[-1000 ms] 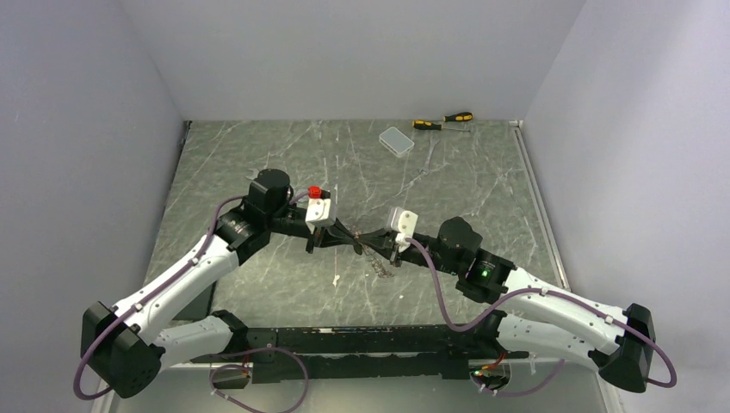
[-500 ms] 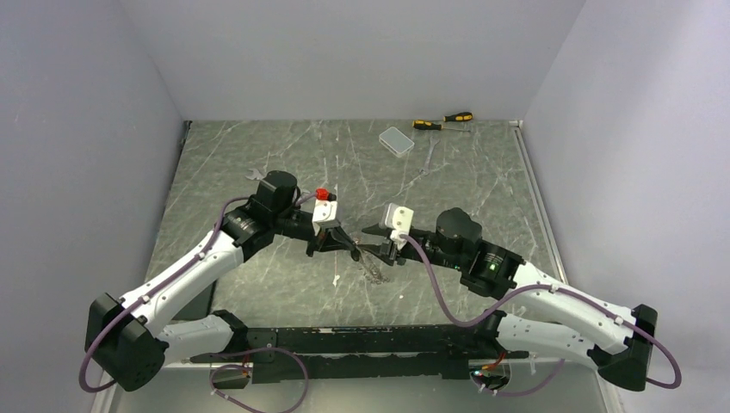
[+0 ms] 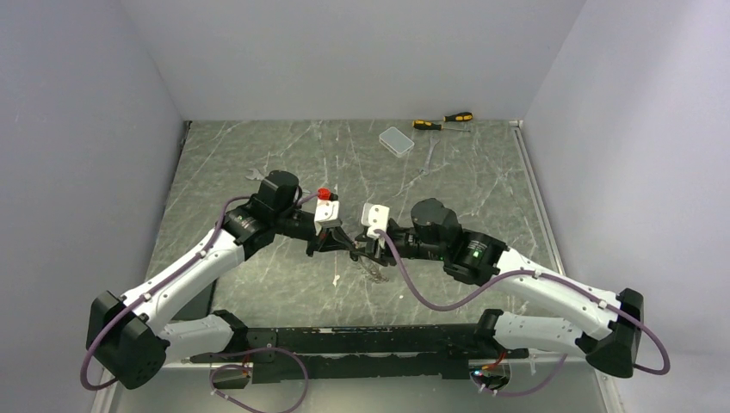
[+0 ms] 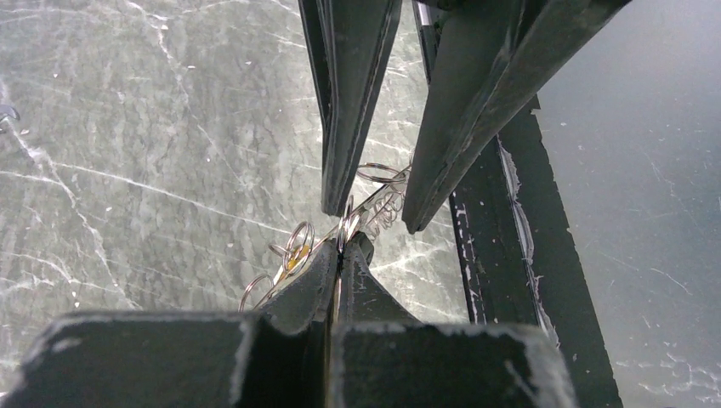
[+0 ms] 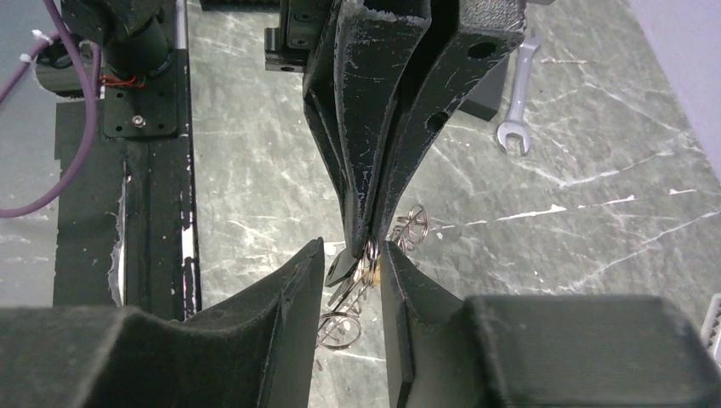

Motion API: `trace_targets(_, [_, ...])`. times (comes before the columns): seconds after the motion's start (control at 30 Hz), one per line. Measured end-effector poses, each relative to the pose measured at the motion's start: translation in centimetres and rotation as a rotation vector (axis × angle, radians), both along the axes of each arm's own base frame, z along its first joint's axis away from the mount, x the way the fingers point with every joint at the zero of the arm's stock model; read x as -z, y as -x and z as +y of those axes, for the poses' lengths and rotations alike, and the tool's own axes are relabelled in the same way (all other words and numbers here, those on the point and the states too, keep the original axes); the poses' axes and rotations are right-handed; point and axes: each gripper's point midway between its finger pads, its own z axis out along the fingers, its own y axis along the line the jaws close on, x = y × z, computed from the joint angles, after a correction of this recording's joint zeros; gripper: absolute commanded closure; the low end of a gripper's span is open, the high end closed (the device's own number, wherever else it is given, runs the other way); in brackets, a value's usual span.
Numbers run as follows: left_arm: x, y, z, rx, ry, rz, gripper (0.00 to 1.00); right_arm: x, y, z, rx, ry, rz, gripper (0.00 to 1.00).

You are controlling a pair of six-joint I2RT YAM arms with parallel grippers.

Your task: Put the keys on the keyring

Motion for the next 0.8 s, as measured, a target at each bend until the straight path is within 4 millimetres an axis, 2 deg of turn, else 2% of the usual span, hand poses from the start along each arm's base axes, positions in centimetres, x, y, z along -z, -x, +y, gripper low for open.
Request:
trace_targets(0.37, [0.3, 0.1, 0.1, 0.0, -0.01, 0.012, 1.0, 1.6, -0.4, 0.5, -0.002, 0.043, 0.015, 0.75])
trace_targets(0.43, [0.3, 0.2, 0.1, 0.0, -0.011, 0.014, 1.0, 1.6, -0.4, 0.5, 0.0, 0.045, 0.014, 0.81])
trace_targets(0.5, [0.3, 0.2, 0.2, 0.0, -0.013, 0.017, 1.0, 1.6, -0.5, 0.5, -0.001, 0.046, 0.008, 1.0])
trace_targets(0.8, [0.4, 0.3, 0.2, 0.002, -0.017, 0.02, 1.0, 1.5, -0.7, 0.4, 0.005, 0.047, -0.002, 1.0])
